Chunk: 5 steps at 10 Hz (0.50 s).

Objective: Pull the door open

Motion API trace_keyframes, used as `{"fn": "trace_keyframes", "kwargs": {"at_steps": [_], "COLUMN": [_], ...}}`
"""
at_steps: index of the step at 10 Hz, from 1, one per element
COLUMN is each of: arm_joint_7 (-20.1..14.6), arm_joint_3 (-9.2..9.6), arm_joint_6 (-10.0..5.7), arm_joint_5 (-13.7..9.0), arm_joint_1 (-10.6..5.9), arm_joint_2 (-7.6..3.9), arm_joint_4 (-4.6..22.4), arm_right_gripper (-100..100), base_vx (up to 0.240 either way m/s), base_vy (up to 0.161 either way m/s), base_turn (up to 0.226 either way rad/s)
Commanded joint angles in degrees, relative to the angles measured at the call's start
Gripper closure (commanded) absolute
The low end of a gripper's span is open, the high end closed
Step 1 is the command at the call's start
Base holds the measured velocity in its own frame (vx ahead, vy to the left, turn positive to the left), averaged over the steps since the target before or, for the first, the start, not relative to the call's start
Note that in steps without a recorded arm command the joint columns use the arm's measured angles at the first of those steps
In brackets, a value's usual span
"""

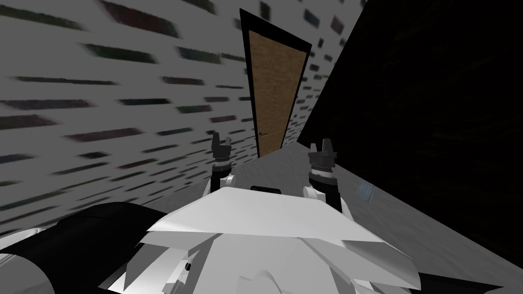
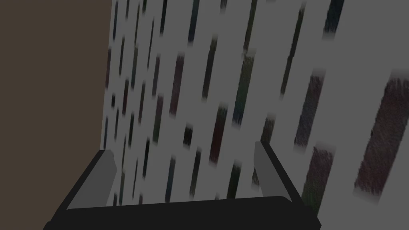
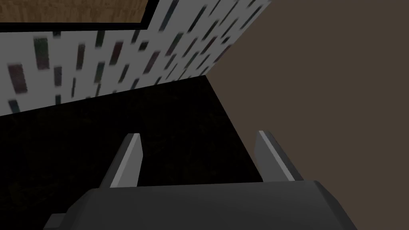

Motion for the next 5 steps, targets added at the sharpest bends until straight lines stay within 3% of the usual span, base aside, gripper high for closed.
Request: {"fn": "trace_keyframes", "kwargs": {"at_steps": [1,5], "arm_joint_7": [-0.17,-0.50], "arm_joint_3": [0.07,0.19], "arm_joint_6": [-0.52,-1.50], "arm_joint_5": [-0.14,-0.41], "arm_joint_1": [-0.81,-2.35], "arm_joint_2": [-0.40,-1.08], "arm_joint_4": [2.06,5.96], "arm_right_gripper": [-100,-100], "base_vx": [0.049,0.073], "base_vy": [-0.026,0.014], "base_turn": [0.049,0.060]}}
